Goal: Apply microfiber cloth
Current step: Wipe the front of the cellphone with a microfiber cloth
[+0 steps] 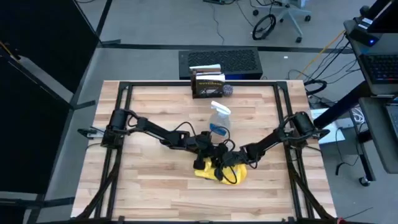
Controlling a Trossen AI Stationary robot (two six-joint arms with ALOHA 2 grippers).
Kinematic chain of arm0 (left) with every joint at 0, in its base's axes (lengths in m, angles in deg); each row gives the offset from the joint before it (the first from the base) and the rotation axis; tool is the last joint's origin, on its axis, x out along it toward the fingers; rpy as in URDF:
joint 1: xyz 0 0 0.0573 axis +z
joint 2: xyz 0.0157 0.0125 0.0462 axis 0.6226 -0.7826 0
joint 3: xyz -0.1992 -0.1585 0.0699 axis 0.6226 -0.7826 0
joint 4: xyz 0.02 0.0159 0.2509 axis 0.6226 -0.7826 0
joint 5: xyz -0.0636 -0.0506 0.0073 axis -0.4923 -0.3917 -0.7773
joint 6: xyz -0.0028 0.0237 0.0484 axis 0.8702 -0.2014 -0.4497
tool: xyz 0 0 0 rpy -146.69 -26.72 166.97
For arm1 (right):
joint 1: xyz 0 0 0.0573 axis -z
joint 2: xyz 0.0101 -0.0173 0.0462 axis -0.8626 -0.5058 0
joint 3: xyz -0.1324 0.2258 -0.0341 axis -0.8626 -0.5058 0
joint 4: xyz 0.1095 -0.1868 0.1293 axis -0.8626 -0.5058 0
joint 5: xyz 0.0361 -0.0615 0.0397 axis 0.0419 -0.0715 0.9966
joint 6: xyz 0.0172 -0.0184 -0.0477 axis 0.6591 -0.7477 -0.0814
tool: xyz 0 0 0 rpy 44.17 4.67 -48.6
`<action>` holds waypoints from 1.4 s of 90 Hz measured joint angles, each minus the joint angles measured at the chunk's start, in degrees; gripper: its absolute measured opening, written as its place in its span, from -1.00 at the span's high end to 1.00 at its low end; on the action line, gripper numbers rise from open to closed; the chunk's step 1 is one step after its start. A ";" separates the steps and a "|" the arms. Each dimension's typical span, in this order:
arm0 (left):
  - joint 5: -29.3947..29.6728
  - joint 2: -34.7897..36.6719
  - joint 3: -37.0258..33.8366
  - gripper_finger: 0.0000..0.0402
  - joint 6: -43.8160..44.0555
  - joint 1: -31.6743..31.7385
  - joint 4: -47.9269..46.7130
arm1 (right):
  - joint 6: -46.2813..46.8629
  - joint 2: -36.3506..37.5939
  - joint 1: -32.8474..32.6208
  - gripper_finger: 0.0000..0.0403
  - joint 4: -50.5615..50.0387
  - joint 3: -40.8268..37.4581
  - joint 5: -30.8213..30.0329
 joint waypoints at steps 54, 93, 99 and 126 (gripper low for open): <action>-0.78 -0.07 0.22 1.00 0.97 0.64 0.56 | -8.46 14.62 -4.99 0.99 -15.72 -0.15 2.94; -1.00 -0.10 0.16 1.00 0.82 0.76 0.74 | -8.03 7.97 2.29 0.99 -18.45 0.09 -1.18; -1.03 -0.10 0.17 1.00 0.82 0.88 0.71 | -5.98 7.27 0.82 0.99 -16.65 0.00 -0.78; -0.64 -0.08 0.20 1.00 0.86 0.90 0.31 | 1.94 7.32 -7.86 0.99 -14.32 -0.04 5.60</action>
